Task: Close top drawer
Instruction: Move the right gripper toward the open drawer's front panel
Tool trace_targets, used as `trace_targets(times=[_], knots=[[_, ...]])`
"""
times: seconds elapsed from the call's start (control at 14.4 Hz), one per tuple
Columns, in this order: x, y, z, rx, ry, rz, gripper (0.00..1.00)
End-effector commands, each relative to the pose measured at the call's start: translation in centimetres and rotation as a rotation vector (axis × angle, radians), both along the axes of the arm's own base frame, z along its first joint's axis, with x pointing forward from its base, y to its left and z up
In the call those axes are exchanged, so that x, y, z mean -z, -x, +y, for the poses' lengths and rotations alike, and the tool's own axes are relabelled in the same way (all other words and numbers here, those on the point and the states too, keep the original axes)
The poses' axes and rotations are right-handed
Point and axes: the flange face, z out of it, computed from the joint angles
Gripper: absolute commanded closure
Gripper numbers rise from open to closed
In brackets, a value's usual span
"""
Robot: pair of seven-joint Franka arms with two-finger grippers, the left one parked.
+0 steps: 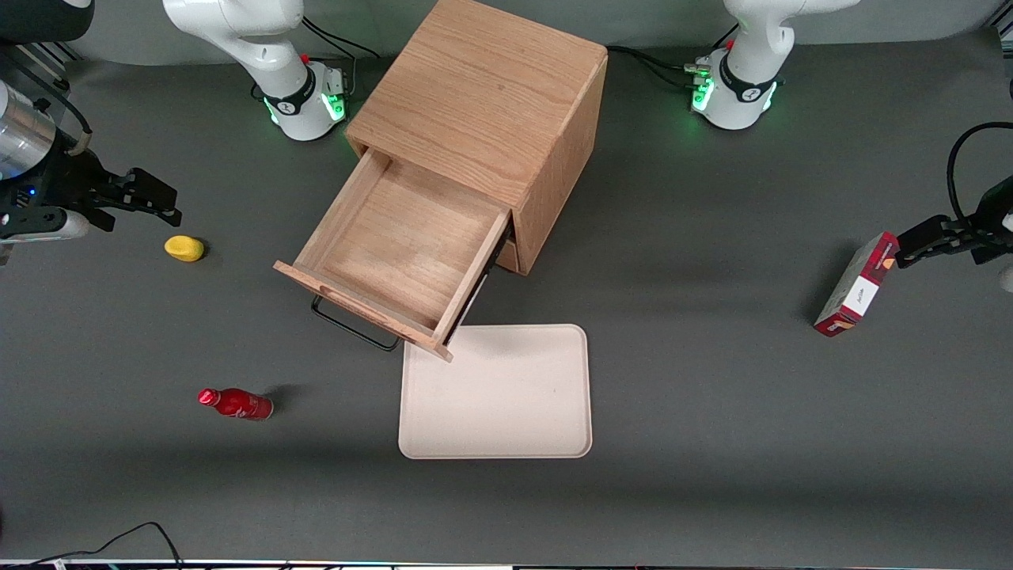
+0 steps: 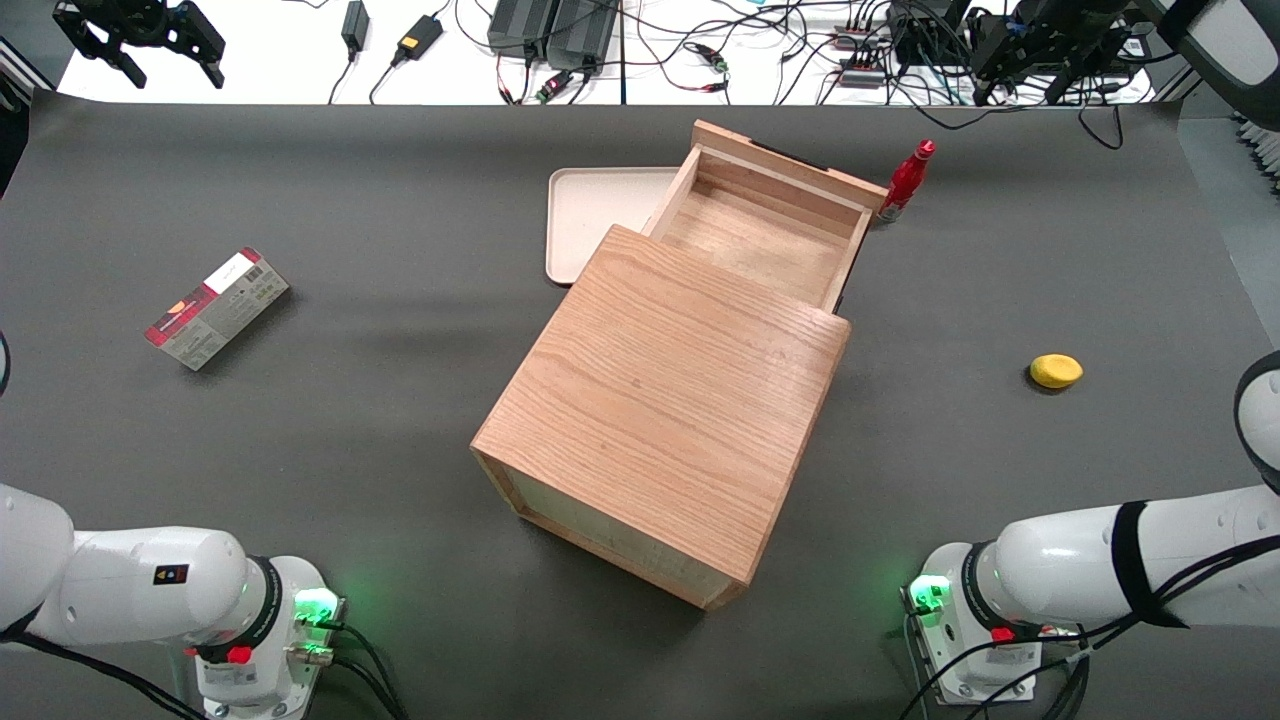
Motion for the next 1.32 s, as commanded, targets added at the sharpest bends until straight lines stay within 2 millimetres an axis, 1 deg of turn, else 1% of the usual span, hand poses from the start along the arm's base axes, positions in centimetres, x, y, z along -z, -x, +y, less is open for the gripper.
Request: trace_targets(times=[0.0,0.14,0.21,0.35,0.49,0.56,0.69,0.83,0.97,1.11,1.25], knots=[[-1.3,-1.7,0.5,-0.02,-0.029,-0.019,0.0],[-1.8,-4.4,1.0,-0.027,-0.041,-0.044,0.0],[-1.5,-5.6,1.2,-0.032,-0.048,-0.049,0.0],[0.4,-8.0,2.9,-0.054,-0.087,-0.028,0.0],[1.5,-9.8,3.9,-0.056,-0.108,-0.026,0.0],[1.8,-10.2,4.2,-0.062,-0.11,-0.026,0.0],[2.9,-10.5,5.8,-0.095,-0.115,-0.012,0.0],[3.5,-10.7,6.6,-0.139,-0.155,-0.002,0.0],[4.5,-10.9,7.6,-0.285,-0.202,0.007,0.0],[5.2,-11.1,7.7,-0.423,-0.221,0.004,0.0],[5.5,-11.2,8.1,-0.568,-0.223,-0.007,0.0]])
